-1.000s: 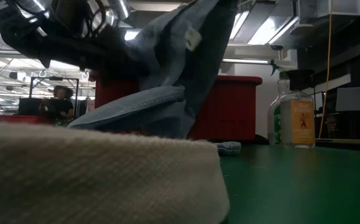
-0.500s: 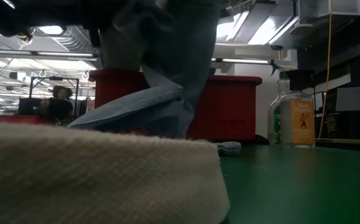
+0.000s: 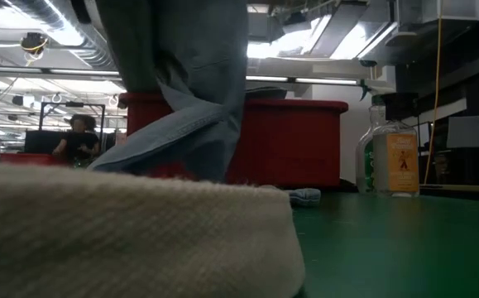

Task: Fold laundry
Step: Remove the light blue pants from the red bin

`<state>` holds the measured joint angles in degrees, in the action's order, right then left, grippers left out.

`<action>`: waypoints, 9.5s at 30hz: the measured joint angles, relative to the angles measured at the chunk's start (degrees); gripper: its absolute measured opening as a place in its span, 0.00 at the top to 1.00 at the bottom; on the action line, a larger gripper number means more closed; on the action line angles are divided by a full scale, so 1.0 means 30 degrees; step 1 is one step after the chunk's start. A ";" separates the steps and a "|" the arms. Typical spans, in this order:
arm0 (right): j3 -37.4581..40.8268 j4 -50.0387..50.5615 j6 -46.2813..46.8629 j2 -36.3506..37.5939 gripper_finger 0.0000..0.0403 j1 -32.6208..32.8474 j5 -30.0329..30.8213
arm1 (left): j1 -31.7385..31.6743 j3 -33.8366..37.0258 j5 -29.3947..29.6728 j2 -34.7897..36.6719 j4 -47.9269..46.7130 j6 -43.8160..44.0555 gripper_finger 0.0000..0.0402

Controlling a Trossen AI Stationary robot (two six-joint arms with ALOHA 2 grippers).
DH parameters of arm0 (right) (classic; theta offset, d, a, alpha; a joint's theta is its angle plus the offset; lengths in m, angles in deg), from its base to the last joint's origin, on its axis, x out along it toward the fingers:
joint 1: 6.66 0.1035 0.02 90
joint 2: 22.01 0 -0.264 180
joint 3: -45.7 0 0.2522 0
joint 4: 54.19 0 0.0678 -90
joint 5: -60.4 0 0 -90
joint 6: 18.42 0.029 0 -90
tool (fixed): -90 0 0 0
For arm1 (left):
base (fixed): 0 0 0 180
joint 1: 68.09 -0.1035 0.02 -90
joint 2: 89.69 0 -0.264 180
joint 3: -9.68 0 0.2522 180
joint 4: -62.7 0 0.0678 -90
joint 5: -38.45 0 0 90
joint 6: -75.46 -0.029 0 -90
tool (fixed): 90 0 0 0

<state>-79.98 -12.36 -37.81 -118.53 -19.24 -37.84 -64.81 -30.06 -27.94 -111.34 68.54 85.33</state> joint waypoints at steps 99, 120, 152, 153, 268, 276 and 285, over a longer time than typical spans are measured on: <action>1.9985 1.5743 0.6515 1.2662 0.94 0.5187 0.7659 | 0.8413 -0.7387 -0.0591 -2.6439 0.5220 1.2517 0.66; 1.9985 1.5750 0.6508 1.2646 0.94 0.5187 0.7748 | 0.8427 -0.7372 -0.1695 -2.6439 0.1100 1.2517 0.65; 1.9886 1.7710 0.6327 1.2588 0.61 0.5187 0.7901 | 0.7395 -0.7372 0.0433 -2.6278 -0.1281 1.0054 0.65; 1.9757 1.8008 0.6258 1.2588 0.61 0.5187 0.7893 | 0.7236 -0.7372 0.0433 -2.6278 -0.1384 1.0016 0.65; 2.0309 -0.5981 -0.1023 -0.1022 0.92 1.6313 1.4042 | 0.6198 -0.7372 0.0761 -2.4931 -1.1884 1.2677 0.80; 2.0305 -0.5980 -0.0901 -0.1022 0.98 1.6313 1.4042 | 0.6200 -0.7372 0.0761 -2.4931 -1.1884 1.2677 0.80; 1.8974 -0.3433 0.1033 -0.1003 0.99 1.6473 1.3379 | 0.6198 -0.7372 0.0765 -2.4931 -1.1855 1.3187 0.80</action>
<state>-23.06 -22.66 -34.72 -121.54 30.18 2.30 -46.22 -52.18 -25.65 -186.13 32.97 124.89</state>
